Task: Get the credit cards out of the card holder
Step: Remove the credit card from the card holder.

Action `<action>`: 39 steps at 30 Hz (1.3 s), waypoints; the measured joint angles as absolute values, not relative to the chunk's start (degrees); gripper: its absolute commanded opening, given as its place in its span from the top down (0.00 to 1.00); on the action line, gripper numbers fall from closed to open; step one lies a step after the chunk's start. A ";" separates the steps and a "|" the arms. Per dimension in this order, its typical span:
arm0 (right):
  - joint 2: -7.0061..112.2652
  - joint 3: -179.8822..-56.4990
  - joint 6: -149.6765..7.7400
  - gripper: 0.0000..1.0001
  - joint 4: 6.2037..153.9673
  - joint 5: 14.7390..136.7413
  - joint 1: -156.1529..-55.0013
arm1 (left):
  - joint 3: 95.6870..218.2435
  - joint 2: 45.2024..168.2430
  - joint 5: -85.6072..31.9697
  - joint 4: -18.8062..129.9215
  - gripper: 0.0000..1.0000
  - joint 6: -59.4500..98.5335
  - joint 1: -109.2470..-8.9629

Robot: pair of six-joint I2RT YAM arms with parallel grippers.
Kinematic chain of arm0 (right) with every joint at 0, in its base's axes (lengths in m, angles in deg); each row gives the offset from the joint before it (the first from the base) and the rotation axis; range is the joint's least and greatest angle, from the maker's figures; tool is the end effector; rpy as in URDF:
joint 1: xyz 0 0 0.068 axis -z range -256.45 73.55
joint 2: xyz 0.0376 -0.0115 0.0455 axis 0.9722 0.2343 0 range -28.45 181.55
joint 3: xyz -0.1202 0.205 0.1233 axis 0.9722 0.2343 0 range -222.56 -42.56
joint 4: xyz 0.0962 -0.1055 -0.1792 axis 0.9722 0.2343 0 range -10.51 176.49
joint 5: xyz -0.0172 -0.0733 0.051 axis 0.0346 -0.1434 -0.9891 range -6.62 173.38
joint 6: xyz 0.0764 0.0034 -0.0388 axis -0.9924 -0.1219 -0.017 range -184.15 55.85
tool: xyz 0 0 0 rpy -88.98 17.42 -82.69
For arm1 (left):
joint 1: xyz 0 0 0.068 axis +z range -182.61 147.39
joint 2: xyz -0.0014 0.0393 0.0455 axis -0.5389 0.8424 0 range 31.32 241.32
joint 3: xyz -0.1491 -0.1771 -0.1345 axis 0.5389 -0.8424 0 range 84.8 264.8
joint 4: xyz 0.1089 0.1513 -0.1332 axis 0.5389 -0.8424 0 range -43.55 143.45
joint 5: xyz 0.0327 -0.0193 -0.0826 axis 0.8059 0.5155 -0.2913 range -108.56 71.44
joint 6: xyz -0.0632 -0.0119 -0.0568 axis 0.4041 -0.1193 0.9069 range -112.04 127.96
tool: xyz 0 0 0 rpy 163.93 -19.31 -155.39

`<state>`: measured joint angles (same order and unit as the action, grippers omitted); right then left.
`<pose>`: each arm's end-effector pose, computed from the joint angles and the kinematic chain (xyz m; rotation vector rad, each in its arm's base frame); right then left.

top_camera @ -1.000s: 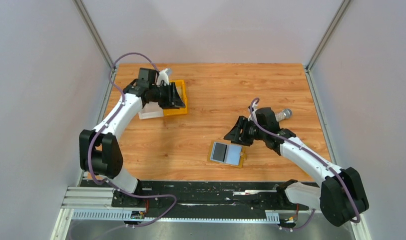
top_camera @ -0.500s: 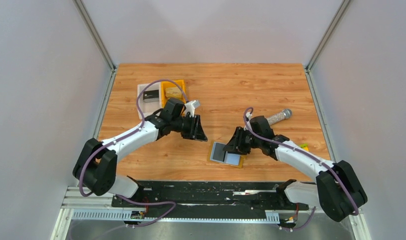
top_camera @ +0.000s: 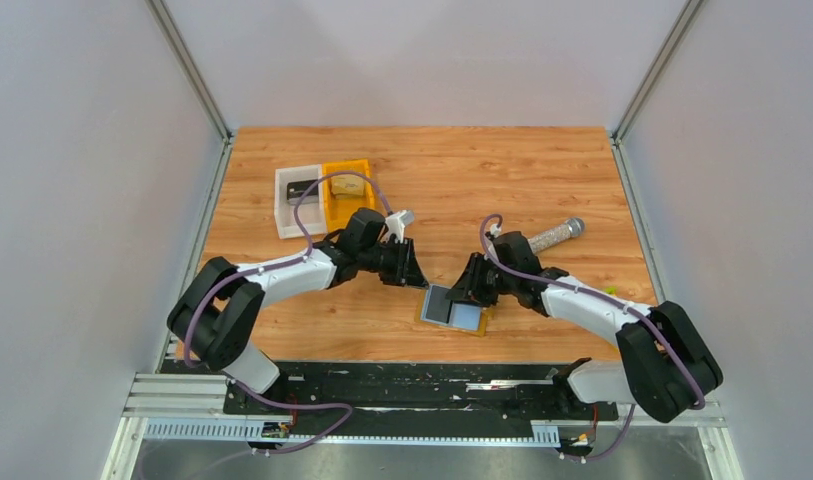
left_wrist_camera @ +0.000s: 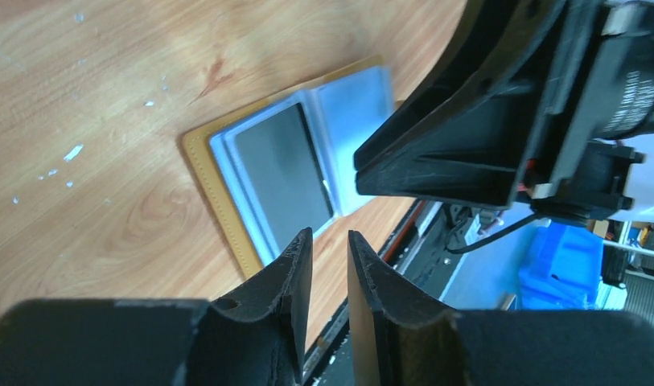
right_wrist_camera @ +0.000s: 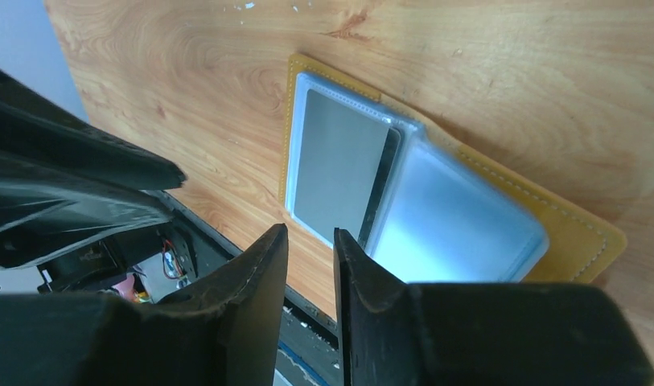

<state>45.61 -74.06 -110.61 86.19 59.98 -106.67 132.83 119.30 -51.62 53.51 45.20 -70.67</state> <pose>0.1905 0.1456 0.1557 0.1718 2.6404 1.0362 0.2232 -0.2273 0.1950 0.3613 2.4734 -1.2886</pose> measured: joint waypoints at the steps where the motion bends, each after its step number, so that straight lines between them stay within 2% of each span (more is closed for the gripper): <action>1: 46.09 -74.06 -110.61 0.71 85.77 60.07 -106.67 | 132.17 120.11 -51.53 54.60 0.71 45.44 -70.80; 9: 50.90 -73.67 -110.59 0.74 83.92 60.29 -106.67 | 129.35 126.67 -51.51 59.50 0.73 47.01 -72.11; 26: 54.14 -72.01 -110.57 0.78 78.54 61.51 -106.65 | 126.31 131.69 -52.12 68.13 0.80 50.05 -73.10; 30: 54.18 -70.39 -110.35 0.83 75.20 60.66 -106.38 | 126.29 131.85 -52.16 68.26 0.81 50.29 -73.10; 36: 53.48 -68.16 -109.80 0.99 71.48 60.22 -106.03 | 126.12 131.85 -52.05 68.31 0.81 50.33 -73.12; 39: 52.50 -67.35 -109.45 1.00 70.58 60.18 -106.01 | 126.07 131.85 -51.92 68.33 0.82 50.38 -73.14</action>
<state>52.50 -67.35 -109.45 70.58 60.18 -106.01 126.07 131.85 -51.92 68.33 50.38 -73.14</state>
